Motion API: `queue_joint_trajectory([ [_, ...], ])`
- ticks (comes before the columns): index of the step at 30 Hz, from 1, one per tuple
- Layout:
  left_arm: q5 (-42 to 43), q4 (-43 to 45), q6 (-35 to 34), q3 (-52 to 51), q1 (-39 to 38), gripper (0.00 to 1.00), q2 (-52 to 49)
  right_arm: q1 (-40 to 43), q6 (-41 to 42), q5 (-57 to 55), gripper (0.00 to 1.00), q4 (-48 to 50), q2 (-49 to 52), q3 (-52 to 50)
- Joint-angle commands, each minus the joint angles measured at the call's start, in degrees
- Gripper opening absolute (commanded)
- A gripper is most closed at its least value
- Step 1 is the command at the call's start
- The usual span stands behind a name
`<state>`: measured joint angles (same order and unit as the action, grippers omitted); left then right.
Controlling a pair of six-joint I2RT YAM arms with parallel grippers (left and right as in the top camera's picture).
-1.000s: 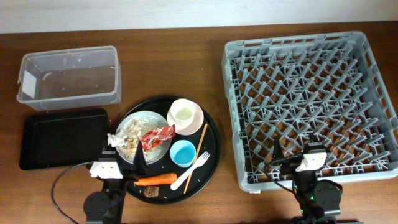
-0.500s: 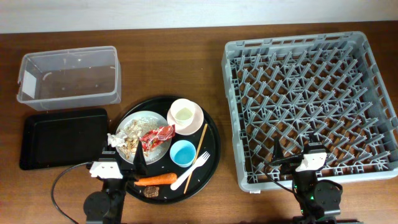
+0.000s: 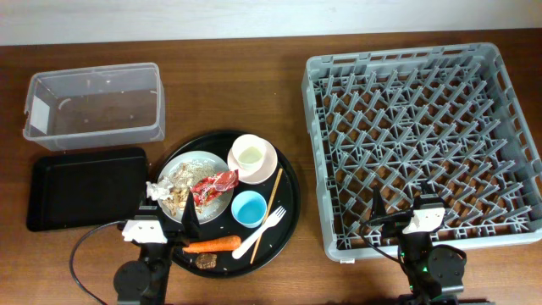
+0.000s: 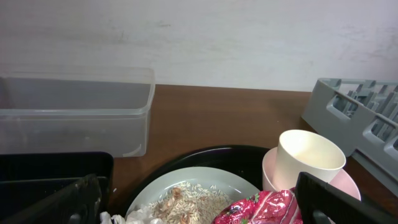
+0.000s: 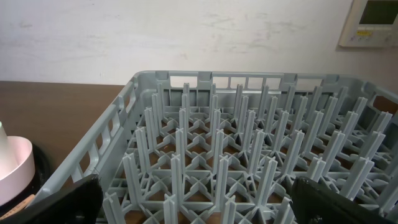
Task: Sort waste into correct bins and load items into the dishwasher rack
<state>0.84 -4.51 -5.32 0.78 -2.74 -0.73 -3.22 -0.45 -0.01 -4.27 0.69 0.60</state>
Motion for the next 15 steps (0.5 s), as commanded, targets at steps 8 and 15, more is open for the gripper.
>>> queue_joint_trajectory([
  [8,0.42,-0.22,1.11,-0.24,0.31,0.99,0.37,0.26,-0.2,-0.5,0.99,-0.31,-0.48,-0.28],
  [15,-0.63,-0.31,1.11,-0.24,0.31,0.99,0.37,0.26,-0.17,-0.48,0.99,-0.26,-0.48,-0.28],
])
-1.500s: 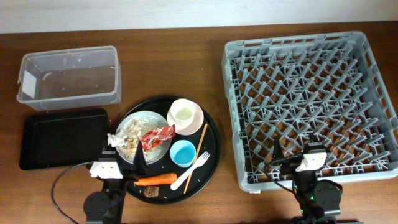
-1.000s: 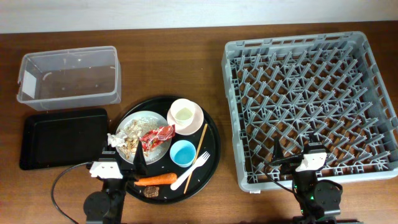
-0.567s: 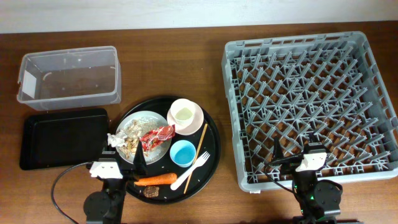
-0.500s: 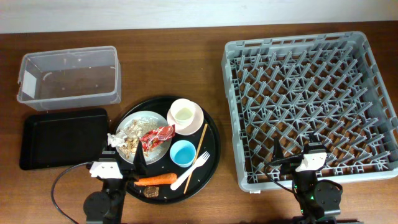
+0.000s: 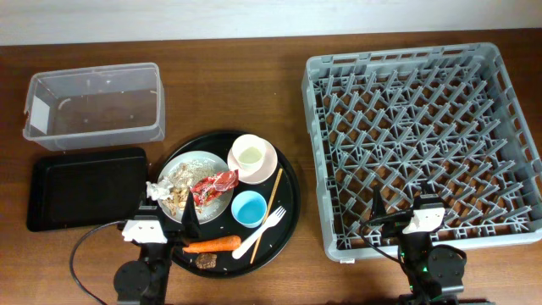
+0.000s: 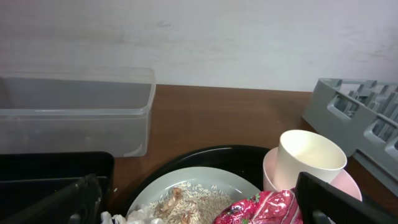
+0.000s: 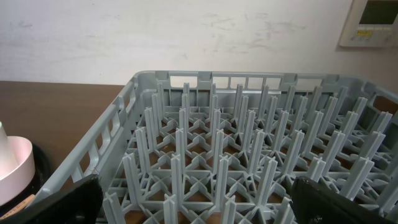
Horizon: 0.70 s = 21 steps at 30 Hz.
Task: Sort waste into correct bins and load items into the dishwasher rack
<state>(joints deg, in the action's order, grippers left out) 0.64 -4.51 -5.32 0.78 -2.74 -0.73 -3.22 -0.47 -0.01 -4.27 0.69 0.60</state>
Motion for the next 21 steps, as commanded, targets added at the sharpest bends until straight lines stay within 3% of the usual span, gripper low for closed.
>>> queue_joint_trajectory([
  [1,-0.46,-0.28,1.11,-0.24,0.31,0.99,0.33,0.24,-0.09,-0.26,0.99,-0.04,-0.48,-0.28],
  [6,2.12,-2.6,0.96,1.01,0.31,0.99,-0.83,0.24,5.49,-0.07,0.99,-0.98,-0.48,0.24],
  [11,2.14,-22.75,-1.49,13.94,0.31,0.99,-7.52,0.24,8.35,2.93,0.99,-14.47,1.62,10.75],
  [16,2.14,-33.07,-1.46,28.81,0.31,0.99,-23.65,0.26,8.48,3.89,0.99,-29.0,11.5,25.59],
  [21,2.14,-42.66,-1.42,44.78,0.31,0.99,-44.33,0.26,8.46,3.89,0.99,-42.23,29.11,39.06],
])
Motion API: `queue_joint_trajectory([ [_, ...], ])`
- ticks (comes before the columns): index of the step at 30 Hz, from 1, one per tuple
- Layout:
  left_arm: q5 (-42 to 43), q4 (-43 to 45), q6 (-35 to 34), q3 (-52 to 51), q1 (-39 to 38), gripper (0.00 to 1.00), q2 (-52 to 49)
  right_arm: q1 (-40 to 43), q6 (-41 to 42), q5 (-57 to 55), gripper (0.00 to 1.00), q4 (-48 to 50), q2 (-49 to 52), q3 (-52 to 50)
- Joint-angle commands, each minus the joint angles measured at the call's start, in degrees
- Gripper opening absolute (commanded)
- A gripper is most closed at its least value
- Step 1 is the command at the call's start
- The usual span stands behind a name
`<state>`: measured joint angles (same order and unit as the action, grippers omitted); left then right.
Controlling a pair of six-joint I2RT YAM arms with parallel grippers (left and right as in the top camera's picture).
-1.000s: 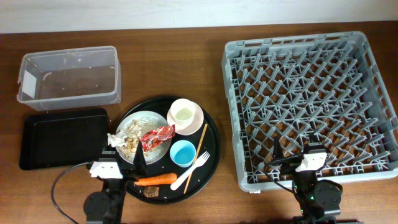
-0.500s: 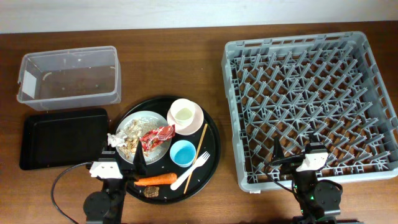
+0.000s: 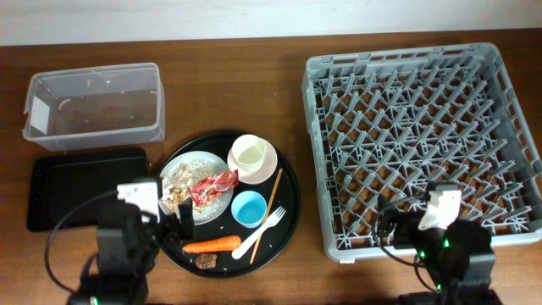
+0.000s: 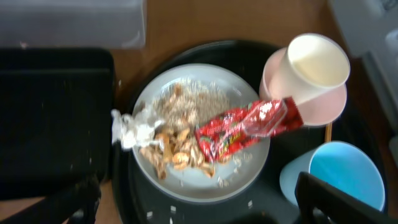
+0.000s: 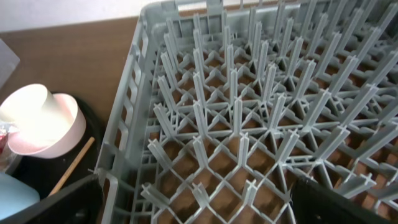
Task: Sort waste into correct bins and load items into the dishwasher rack
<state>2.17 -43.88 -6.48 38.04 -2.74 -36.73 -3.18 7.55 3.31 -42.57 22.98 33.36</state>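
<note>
A grey plate (image 4: 205,171) of rice and food scraps sits on the round black tray (image 3: 291,199). A red wrapper (image 4: 242,127) and a crumpled tissue (image 4: 129,127) lie on the plate. Beside it are a white paper cup (image 4: 314,62) in a pink bowl (image 4: 311,109) and a blue cup (image 4: 345,177). A carrot (image 3: 212,246), white fork (image 3: 261,233) and chopstick (image 3: 273,193) also lie on the tray. My left gripper (image 4: 199,211) hangs open over the plate's near edge. My right gripper (image 5: 199,208) is open above the near left corner of the grey dishwasher rack (image 5: 130,106).
A clear plastic bin (image 3: 93,74) stands at the back left, with a flat black rectangular tray (image 3: 80,186) in front of it. A small brown scrap (image 3: 206,261) lies at the round tray's near rim. The rack (image 3: 315,152) fills the right half of the table.
Both arms have come up and forward from the table's front edge. Each wrist camera now looks down, the left onto the plate, the right into the rack. Both grippers stay open.
At both earlier moments the arms rested low at the table's front edge, their cameras looking level across the table, and nothing on it moved. Now both are raised and tilted down, the left over the plate and the right over the rack. Every item lies where it was.
</note>
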Motion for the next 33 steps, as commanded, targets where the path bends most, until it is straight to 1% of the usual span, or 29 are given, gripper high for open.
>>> queue_joint_trajectory([
  [1,0.39,-5.92,-0.24,11.08,0.31,0.99,-12.94,0.22,0.46,0.83,0.99,-7.5,11.21,10.25],
  [3,0.44,-9.03,1.42,16.59,0.31,0.99,-21.51,0.22,0.37,3.37,0.99,-12.04,18.51,16.63],
  [4,0.44,-8.92,1.42,16.85,0.31,0.99,-23.52,0.22,0.22,3.23,0.99,-13.07,20.37,18.21],
  [8,-0.26,-7.96,1.33,16.76,0.39,0.99,-32.26,0.26,0.24,-1.38,0.99,-15.02,25.35,19.52],
  [10,-0.48,-7.5,-2.99,16.76,1.99,0.99,-38.01,0.26,0.26,-2.95,0.99,-15.91,27.3,19.52],
  [13,-0.68,-4.59,-4.81,16.76,4.22,0.99,-44.0,0.26,0.26,-2.97,0.99,-16.0,29.0,19.52],
  [15,-1.11,-1.57,-4.81,16.76,4.42,0.93,-47.47,0.26,0.26,-2.95,0.99,-16.22,30.16,19.52],
  [17,-1.11,0.39,-4.81,16.76,4.42,0.72,-49.88,0.26,0.26,-2.97,0.99,-16.17,30.95,19.52],
  [18,-1.09,0.5,-4.81,16.76,4.42,0.66,-51.12,0.26,0.26,-2.95,0.98,-16.2,31.41,19.52],
  [19,-1.11,0.44,-4.81,16.76,4.42,0.64,-52.35,0.26,0.26,-2.95,0.99,-16.2,31.52,19.5],
  [20,-1.11,0.48,-4.81,16.76,4.42,0.63,-52.98,0.26,0.26,-2.95,0.99,-16.2,31.5,19.47],
  [21,-1.09,0.57,-4.81,16.76,4.42,0.52,-53.83,0.26,0.26,-2.95,0.99,-16.15,31.5,19.47],
  [22,-1.11,0.57,-4.81,16.76,4.42,0.5,-54.07,0.26,0.26,-2.97,0.99,-16.15,31.5,19.47],
  [23,-1.14,0.9,-4.79,16.76,4.42,0.49,-54.05,0.26,0.26,-2.97,0.99,-16.15,31.5,19.47],
  [25,-1.11,1.7,-4.79,16.76,4.42,0.37,-54.05,0.26,0.26,-2.95,0.99,-16.15,31.5,19.47],
  [28,-1.14,1.86,-4.66,16.76,4.42,0.29,-54.05,0.26,0.26,-2.97,0.99,-16.15,31.5,19.47],
  [29,-1.14,1.84,-4.55,16.79,4.42,0.18,-53.99,0.26,0.26,-2.97,0.99,-16.15,31.5,19.47],
  [30,-1.14,1.81,-4.55,16.83,4.42,0.09,-53.96,0.26,0.24,-2.97,0.99,-16.13,31.5,19.47],
  [31,-1.14,1.84,-4.55,16.87,4.42,0.07,-53.94,0.26,0.24,-2.97,0.99,-16.09,31.5,19.47],
  [33,-1.14,1.51,-4.52,17.77,4.42,0.05,-53.72,0.26,0.24,-2.99,0.99,-16.11,31.5,19.47],
])
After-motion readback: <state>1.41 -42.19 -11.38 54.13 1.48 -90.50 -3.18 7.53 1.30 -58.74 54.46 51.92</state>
